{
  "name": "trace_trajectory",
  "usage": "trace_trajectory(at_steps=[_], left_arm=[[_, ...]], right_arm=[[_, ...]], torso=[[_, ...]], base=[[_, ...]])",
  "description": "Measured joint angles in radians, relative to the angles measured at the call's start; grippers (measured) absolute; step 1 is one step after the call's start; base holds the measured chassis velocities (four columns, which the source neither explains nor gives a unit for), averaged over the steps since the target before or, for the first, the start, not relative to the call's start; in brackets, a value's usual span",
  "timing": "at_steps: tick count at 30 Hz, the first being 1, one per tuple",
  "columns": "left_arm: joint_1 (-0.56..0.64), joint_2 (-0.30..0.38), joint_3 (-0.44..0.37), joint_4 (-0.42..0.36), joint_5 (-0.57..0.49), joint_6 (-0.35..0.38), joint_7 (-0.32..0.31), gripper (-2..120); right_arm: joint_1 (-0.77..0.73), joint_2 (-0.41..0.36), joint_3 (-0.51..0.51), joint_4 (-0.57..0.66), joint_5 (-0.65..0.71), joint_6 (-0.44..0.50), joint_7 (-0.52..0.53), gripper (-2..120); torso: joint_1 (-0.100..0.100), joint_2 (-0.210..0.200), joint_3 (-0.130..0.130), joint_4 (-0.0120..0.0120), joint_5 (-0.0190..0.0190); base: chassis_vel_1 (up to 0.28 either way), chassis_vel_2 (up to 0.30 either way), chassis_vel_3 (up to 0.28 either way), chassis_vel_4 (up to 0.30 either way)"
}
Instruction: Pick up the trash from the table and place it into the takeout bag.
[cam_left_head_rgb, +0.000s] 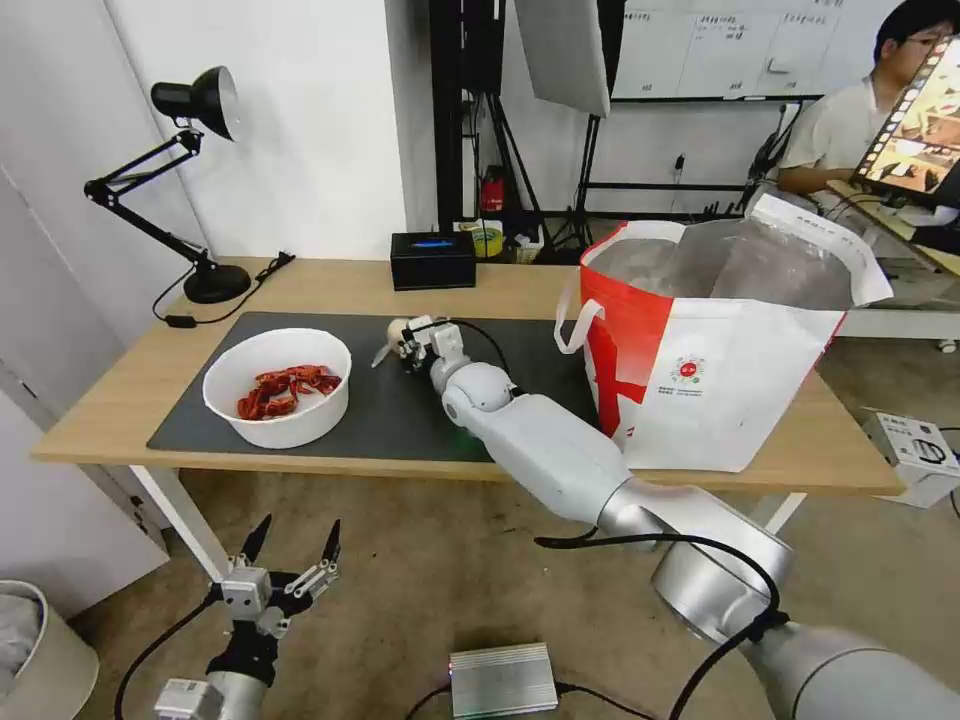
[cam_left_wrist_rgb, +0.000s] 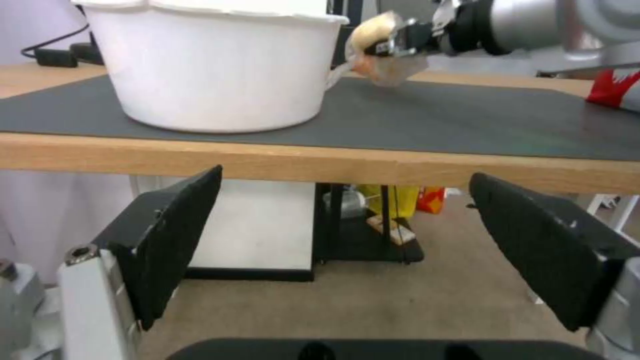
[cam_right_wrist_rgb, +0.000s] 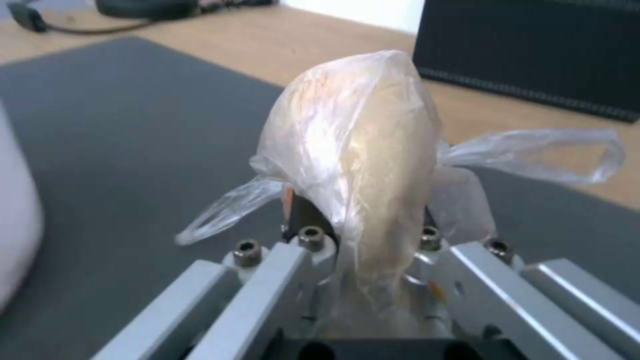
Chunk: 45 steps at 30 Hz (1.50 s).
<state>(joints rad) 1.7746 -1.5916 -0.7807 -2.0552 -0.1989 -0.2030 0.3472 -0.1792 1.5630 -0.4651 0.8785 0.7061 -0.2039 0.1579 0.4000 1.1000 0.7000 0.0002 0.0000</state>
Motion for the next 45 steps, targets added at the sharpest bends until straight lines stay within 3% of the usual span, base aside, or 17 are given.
trace_trajectory(at_steps=[8,11,23,33,39,45], left_arm=[[-0.001,0.008,-0.020,0.001,-0.015,-0.001,0.002,100],[-0.005,0.015,-0.023,0.003,-0.022,-0.001,0.002,100],[-0.006,0.040,-0.032,-0.001,-0.033,0.002,0.002,100],[-0.022,0.082,-0.050,-0.002,-0.052,0.024,0.002,100],[-0.032,0.096,-0.050,0.003,-0.053,0.036,-0.001,100],[-0.033,0.102,-0.044,0.013,-0.047,0.036,-0.001,100]], right_arm=[[-0.023,-0.084,-0.020,0.165,0.000,-0.001,0.037,7],[-0.058,-0.184,-0.022,0.302,-0.001,0.016,0.054,7],[-0.186,-0.429,-0.006,0.644,-0.016,0.119,0.020,6],[-0.340,-0.600,0.088,0.891,-0.031,0.171,-0.003,6],[-0.568,-0.729,0.232,1.077,-0.087,0.204,-0.039,6],[-0.698,-0.789,0.351,1.156,-0.126,0.254,-0.086,6]], torso=[[0.000,0.000,0.000,0.0001,0.0000],[0.000,0.000,0.000,-0.0002,0.0001],[0.000,0.000,0.000,-0.0003,0.0003],[0.000,0.000,0.000,-0.0001,0.0002],[0.000,0.000,0.000,-0.0005,0.0004],[0.000,0.000,0.000,-0.0004,0.0001]], base=[[0.000,0.000,0.000,0.000],[0.000,0.000,0.000,0.000],[0.000,0.000,0.000,0.000],[0.000,0.000,0.000,0.000],[0.000,0.000,0.000,0.000],[0.000,0.000,0.000,0.000]])
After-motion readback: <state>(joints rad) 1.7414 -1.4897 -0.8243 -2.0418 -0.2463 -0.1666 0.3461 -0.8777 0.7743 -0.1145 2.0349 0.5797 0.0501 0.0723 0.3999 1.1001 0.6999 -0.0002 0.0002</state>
